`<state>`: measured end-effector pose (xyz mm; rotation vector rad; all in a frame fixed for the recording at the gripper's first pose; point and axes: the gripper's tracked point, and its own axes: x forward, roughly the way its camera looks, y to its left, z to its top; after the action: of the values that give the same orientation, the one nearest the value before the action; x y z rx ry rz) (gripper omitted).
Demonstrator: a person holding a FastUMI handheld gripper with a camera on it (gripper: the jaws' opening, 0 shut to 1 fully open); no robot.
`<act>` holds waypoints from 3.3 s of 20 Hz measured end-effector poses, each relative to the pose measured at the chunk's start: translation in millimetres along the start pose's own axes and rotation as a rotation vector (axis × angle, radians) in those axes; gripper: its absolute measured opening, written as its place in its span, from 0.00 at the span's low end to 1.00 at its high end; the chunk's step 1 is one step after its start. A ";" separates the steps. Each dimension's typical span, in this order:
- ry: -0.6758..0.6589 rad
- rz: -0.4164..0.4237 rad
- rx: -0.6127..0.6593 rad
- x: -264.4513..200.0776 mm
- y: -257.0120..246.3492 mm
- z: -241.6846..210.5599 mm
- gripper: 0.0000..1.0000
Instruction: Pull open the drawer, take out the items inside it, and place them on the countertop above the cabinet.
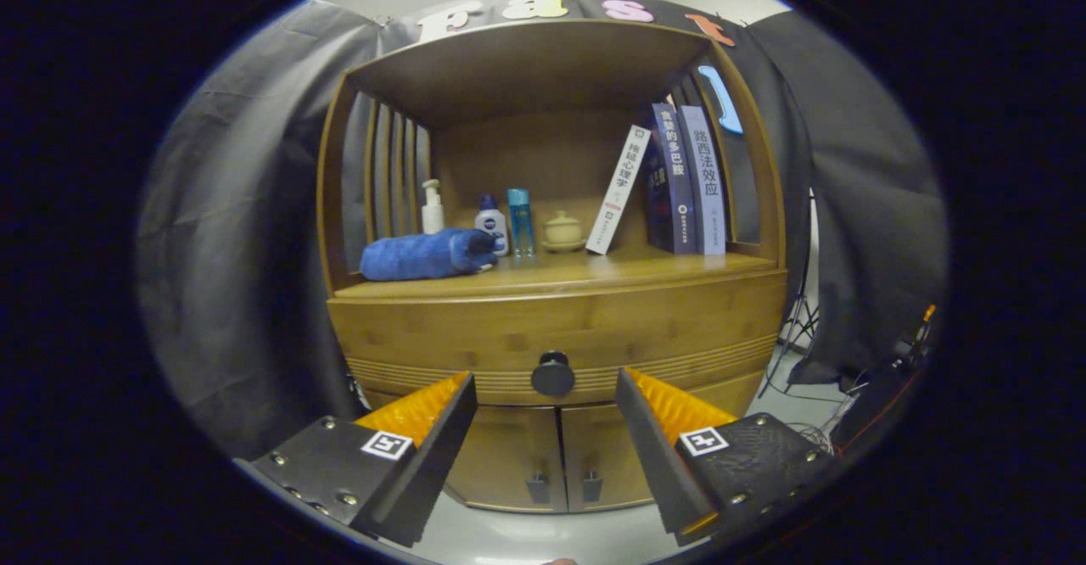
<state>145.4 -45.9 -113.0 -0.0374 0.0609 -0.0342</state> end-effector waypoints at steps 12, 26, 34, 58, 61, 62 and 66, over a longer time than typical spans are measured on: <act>0.039 0.009 -0.063 81.3 11.2 -25.9 0.60; 0.015 -0.037 -0.076 63.1 8.7 -32.7 0.31; 0.032 -0.035 -0.074 1.4 7.8 -40.8 0.31; 0.123 -0.010 -0.087 -76.9 11.6 -70.4 0.31; 0.133 -0.008 -0.135 -77.5 9.7 -70.2 0.35; 0.132 -0.010 -0.147 -78.6 9.2 -67.7 0.38; 0.107 -0.021 -0.171 -89.7 6.4 -47.2 0.59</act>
<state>53.3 -38.1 -154.9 -0.2069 0.1703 -0.0523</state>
